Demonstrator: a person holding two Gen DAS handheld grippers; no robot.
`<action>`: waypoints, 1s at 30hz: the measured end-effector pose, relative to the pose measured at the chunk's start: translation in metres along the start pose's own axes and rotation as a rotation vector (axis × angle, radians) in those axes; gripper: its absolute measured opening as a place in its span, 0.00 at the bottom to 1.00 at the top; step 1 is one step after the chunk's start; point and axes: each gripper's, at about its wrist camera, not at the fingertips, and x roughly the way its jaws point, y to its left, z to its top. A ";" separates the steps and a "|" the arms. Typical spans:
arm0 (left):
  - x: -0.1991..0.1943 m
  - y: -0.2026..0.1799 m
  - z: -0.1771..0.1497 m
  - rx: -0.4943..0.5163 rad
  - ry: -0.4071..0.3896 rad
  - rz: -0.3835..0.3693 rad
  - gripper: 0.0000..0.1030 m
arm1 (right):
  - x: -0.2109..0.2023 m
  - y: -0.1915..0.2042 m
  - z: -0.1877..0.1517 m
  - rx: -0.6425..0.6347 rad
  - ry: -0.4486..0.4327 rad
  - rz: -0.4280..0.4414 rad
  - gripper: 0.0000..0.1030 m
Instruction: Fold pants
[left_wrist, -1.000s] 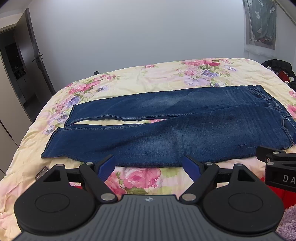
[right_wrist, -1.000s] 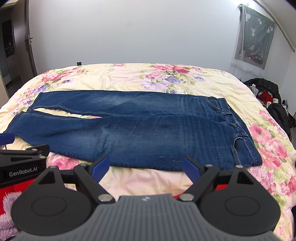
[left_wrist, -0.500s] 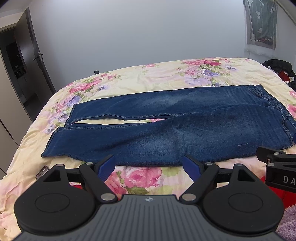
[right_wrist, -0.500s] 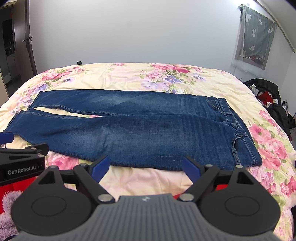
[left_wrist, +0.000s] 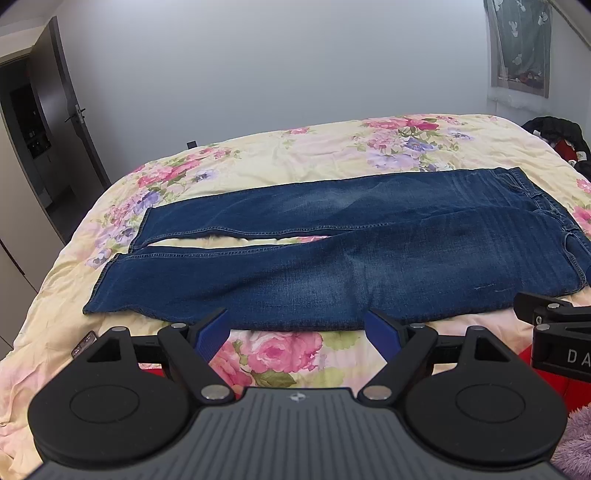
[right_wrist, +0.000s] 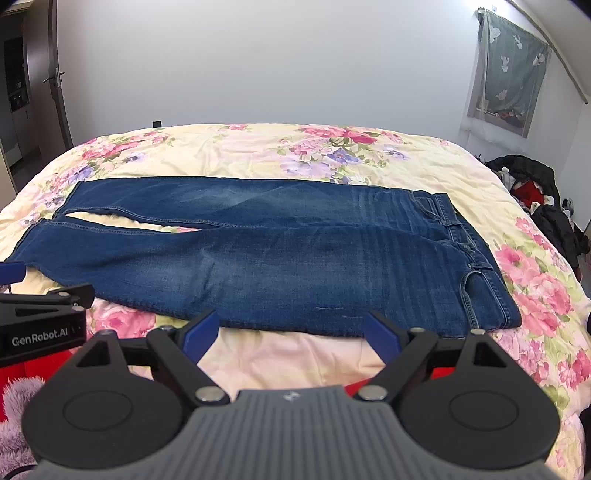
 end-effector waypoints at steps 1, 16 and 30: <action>0.000 0.000 0.000 0.000 0.000 0.000 0.94 | 0.000 0.000 0.000 0.000 0.000 0.000 0.80; -0.002 -0.002 0.000 0.001 0.002 0.001 0.94 | -0.003 0.000 0.000 -0.006 -0.007 0.000 0.80; -0.005 0.001 -0.001 0.002 -0.007 -0.004 0.94 | -0.004 -0.001 0.000 -0.008 -0.007 0.000 0.80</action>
